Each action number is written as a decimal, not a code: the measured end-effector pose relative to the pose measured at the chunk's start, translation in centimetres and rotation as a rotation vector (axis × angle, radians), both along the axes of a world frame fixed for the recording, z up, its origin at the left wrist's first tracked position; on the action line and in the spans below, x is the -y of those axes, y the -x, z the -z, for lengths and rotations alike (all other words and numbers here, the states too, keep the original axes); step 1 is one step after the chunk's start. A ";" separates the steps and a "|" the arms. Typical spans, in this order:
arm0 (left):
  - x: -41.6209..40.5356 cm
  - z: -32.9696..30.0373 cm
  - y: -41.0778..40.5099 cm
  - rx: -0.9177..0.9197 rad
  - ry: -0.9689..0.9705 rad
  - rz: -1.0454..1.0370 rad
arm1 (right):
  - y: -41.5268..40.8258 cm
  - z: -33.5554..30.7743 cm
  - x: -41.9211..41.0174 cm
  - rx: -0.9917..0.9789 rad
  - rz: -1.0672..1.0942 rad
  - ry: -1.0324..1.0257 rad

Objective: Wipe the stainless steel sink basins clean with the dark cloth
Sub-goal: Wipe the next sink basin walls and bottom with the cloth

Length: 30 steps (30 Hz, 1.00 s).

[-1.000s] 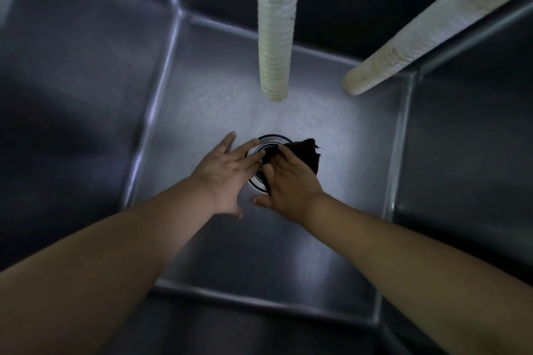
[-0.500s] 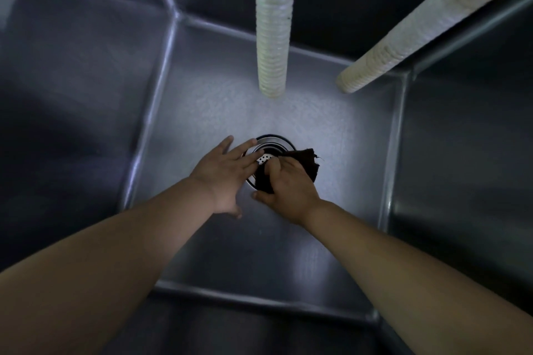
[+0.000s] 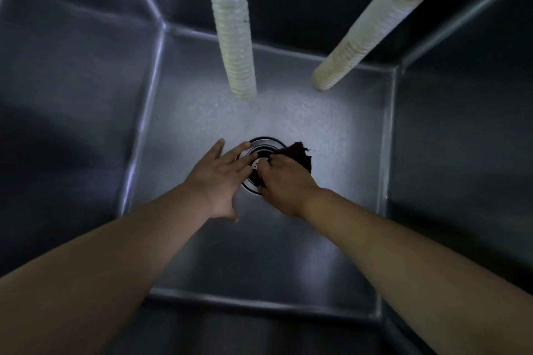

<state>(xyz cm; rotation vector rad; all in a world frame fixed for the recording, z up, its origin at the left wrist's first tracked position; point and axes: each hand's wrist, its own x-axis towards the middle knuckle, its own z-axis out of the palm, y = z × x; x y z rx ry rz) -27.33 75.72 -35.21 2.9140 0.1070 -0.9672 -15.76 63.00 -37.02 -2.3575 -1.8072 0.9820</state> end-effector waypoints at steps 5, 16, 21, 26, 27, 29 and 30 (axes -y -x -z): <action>-0.1 -0.2 0.0 0.023 0.024 -0.004 | -0.1 -0.3 -0.4 0.253 -0.280 0.006; -0.2 -0.2 0.2 0.021 0.028 -0.009 | 0.2 -0.7 -0.2 0.350 -0.364 0.076; -0.1 0.0 0.3 -0.007 0.009 -0.005 | 1.5 -0.2 -0.9 0.447 -0.331 0.173; 0.1 0.2 0.3 0.000 0.008 -0.014 | 2.9 0.3 -1.0 0.513 -0.387 0.124; 0.1 0.2 0.4 0.008 0.013 -0.016 | 2.9 0.4 -0.9 0.478 -0.318 0.060; 0.0 0.3 0.5 0.020 0.021 -0.020 | 2.3 0.6 -0.3 0.318 -0.106 -0.082; 0.0 0.4 0.6 0.025 0.023 -0.022 | 1.9 0.7 0.0 0.216 -0.006 -0.146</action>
